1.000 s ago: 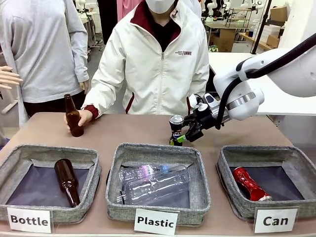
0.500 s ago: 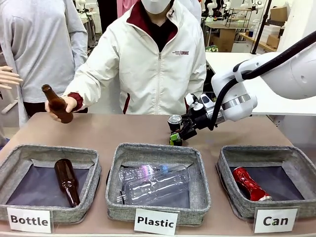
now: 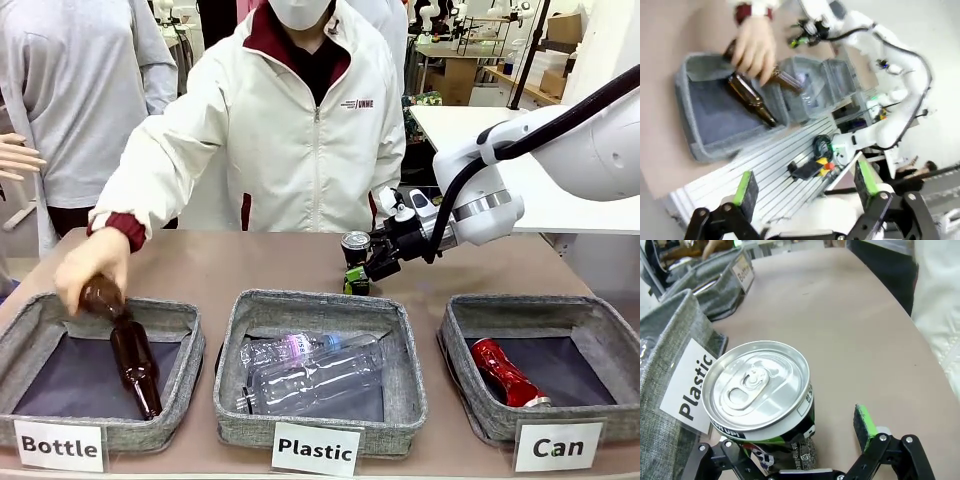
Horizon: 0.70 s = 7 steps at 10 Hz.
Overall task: Sort the can waste into the basket.
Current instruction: Pick up the can waste from the table and place it in the right Fabric basket.
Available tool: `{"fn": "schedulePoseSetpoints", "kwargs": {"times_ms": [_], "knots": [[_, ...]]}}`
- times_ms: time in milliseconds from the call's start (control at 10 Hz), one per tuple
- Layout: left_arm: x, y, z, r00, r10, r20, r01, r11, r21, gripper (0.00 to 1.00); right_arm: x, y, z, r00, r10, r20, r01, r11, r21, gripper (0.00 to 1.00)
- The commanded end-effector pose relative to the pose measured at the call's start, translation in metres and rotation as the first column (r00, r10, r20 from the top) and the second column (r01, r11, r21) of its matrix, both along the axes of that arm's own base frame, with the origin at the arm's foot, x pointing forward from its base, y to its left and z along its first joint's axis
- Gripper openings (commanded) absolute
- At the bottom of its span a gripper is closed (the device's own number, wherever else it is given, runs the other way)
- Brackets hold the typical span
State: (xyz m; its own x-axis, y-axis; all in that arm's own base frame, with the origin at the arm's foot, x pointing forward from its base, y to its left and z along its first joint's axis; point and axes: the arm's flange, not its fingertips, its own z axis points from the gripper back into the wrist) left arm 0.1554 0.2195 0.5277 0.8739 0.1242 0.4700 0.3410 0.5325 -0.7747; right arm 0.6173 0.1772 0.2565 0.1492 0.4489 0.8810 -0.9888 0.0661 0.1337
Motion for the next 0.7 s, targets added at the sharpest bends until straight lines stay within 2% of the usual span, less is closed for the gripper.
{"fn": "schedulePoseSetpoints", "kwargs": {"times_ms": [0, 200, 300, 400, 500, 600], "knots": [[-0.035, 0.028, 0.023, 1.0, -0.008, 0.022, 0.01, 0.996, -0.083, 1.0, 0.001, 0.0, 0.001, 1.0, -0.001, 0.016, 0.0, 0.999, 0.038, 1.0], [-0.037, 0.036, 0.018, 1.0, 0.012, 0.009, -0.011, 0.997, -0.076, 1.0, 0.001, 0.001, 0.003, 1.0, 0.003, 0.024, -0.004, 0.999, 0.045, 1.0], [-0.036, 0.035, 0.014, 1.0, 0.015, 0.007, -0.014, 0.996, -0.086, 1.0, -0.001, 0.0, 0.003, 1.0, 0.017, 0.026, -0.018, 0.999, 0.037, 0.45], [-0.037, 0.032, 0.01, 1.0, 0.012, 0.007, -0.011, 0.996, -0.083, 1.0, -0.002, -0.002, 0.003, 1.0, 0.018, 0.018, -0.019, 0.999, 0.038, 0.4], [-0.035, 0.03, 0.009, 1.0, 0.004, 0.004, -0.004, 0.996, -0.084, 1.0, -0.002, -0.001, 0.003, 1.0, 0.017, 0.015, -0.017, 0.999, 0.04, 0.0], [-0.032, 0.028, 0.009, 1.0, -0.01, 0.004, 0.01, 0.997, -0.08, 1.0, 0.0, 0.0, 0.003, 1.0, 0.015, 0.013, -0.016, 0.999, 0.045, 0.0]]}}
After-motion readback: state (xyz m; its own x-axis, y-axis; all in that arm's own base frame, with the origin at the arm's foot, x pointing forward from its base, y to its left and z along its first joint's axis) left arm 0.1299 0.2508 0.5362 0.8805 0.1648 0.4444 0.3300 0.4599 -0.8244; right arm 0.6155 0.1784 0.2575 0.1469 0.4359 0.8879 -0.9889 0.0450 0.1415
